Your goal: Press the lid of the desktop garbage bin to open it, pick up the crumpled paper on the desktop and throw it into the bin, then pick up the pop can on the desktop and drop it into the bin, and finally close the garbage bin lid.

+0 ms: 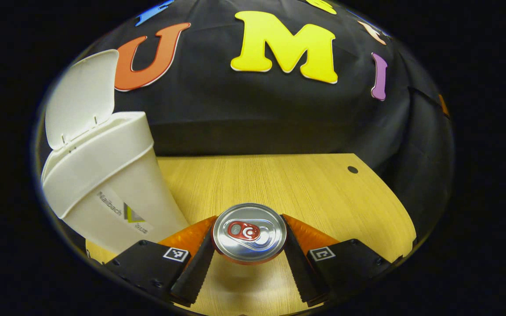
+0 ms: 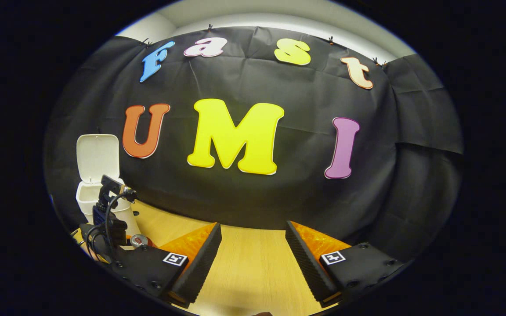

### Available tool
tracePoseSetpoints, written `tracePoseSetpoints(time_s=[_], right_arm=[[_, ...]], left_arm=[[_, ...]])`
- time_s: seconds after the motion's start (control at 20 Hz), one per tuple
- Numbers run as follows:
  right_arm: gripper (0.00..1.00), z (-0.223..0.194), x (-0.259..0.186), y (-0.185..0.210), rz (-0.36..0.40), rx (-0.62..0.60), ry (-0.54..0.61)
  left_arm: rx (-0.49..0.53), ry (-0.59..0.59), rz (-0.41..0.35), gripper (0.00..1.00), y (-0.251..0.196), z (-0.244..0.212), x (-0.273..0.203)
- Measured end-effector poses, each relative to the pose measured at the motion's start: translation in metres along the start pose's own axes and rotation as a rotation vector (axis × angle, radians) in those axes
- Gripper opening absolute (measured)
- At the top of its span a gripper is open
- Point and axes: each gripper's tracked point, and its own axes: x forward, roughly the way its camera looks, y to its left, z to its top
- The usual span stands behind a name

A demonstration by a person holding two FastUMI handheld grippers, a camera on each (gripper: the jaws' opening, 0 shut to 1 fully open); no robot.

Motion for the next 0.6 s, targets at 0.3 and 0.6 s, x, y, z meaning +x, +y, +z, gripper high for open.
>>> tracePoseSetpoints(time_s=[0.3,0.6], right_arm=[[0.94,0.01,-0.003,0.008,0.015,0.024,-0.02],[0.94,0.013,-0.007,0.021,0.036,0.013,-0.032]], left_arm=[[0.003,-0.211,0.037,0.9,0.026,0.09,-0.06],[-0.006,-0.34,0.132,0.83,0.073,0.146,-0.094]])
